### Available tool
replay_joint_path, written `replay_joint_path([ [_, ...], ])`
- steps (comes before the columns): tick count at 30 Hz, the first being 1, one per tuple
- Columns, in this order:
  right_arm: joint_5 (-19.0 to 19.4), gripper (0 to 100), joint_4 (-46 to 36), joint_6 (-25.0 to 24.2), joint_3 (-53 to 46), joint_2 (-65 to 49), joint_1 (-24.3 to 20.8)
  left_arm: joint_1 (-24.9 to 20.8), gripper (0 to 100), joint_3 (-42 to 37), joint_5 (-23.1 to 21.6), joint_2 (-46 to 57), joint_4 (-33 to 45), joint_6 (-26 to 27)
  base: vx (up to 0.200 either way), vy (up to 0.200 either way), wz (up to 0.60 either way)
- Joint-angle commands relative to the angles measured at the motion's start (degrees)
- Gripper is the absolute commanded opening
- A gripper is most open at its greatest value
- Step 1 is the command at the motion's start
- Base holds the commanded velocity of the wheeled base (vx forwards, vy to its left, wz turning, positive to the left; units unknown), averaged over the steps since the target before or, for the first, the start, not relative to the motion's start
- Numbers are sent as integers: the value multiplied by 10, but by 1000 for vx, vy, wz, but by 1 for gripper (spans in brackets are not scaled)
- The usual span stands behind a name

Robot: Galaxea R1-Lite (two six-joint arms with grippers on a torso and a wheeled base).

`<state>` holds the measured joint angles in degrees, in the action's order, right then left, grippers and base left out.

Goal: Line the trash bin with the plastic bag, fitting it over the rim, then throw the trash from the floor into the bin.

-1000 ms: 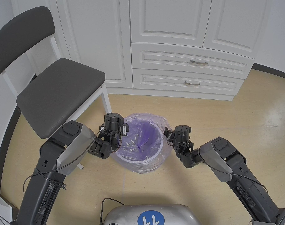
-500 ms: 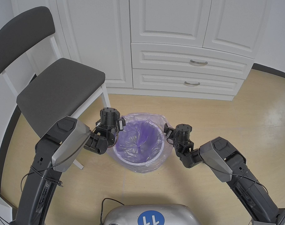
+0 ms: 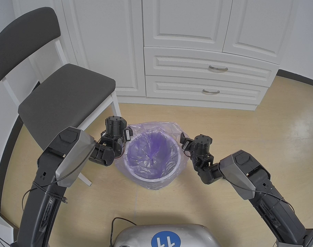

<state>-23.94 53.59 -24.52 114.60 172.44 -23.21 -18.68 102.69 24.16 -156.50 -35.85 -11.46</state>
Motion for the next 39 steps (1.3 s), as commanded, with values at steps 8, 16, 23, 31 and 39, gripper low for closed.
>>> replay_joint_path([
  [8,5,100,0,1,0,5,3,10,100,48,0,-52,29,-19,0,0,0],
  [16,5,100,-2,6,0,10,4,20,100,87,0,-74,76,-44,0,0,0],
  [23,5,100,-4,9,0,13,4,26,100,93,-8,-56,126,-79,0,0,0],
  [31,5,100,-4,9,0,13,4,36,100,90,-78,1,223,-175,0,0,0],
  [39,5,100,-3,10,0,14,3,42,100,96,-128,10,268,-215,0,0,0],
])
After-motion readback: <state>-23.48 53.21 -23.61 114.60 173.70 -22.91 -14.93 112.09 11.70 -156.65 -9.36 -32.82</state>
